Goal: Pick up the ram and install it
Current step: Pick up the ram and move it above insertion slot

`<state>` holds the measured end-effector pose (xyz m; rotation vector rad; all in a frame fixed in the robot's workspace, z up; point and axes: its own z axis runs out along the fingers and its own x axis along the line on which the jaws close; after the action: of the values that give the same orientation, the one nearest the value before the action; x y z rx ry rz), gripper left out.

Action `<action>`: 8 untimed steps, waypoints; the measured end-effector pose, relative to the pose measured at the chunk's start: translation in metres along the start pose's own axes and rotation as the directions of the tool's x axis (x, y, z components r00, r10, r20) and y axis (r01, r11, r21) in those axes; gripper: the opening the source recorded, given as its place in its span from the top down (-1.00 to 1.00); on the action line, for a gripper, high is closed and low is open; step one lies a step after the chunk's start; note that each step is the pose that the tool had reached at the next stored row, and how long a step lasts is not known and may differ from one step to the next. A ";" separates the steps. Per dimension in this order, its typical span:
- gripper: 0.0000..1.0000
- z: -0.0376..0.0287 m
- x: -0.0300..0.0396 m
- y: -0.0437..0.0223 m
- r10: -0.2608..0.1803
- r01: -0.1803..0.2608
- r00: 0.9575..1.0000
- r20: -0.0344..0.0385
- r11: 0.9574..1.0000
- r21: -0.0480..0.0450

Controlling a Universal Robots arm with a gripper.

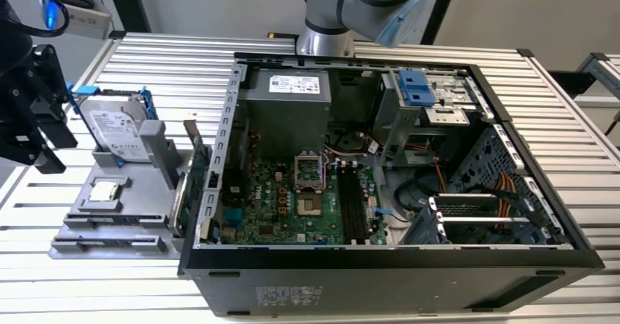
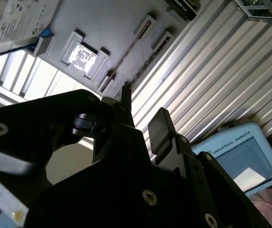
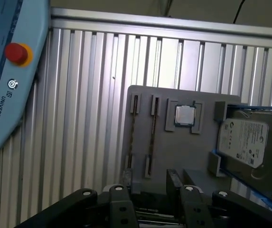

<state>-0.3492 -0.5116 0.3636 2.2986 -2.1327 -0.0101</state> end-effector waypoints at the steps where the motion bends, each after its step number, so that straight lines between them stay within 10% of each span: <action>1: -1.00 0.0009 -0.0001 0.0000 0.000 0.000 1.000 -0.001 1.000 0.000; 8: -1.00 0.0070 -0.0007 -0.0002 0.003 -0.003 1.000 -0.008 1.000 -0.001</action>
<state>-0.3491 -0.5109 0.3566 2.2908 -2.1324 -0.0015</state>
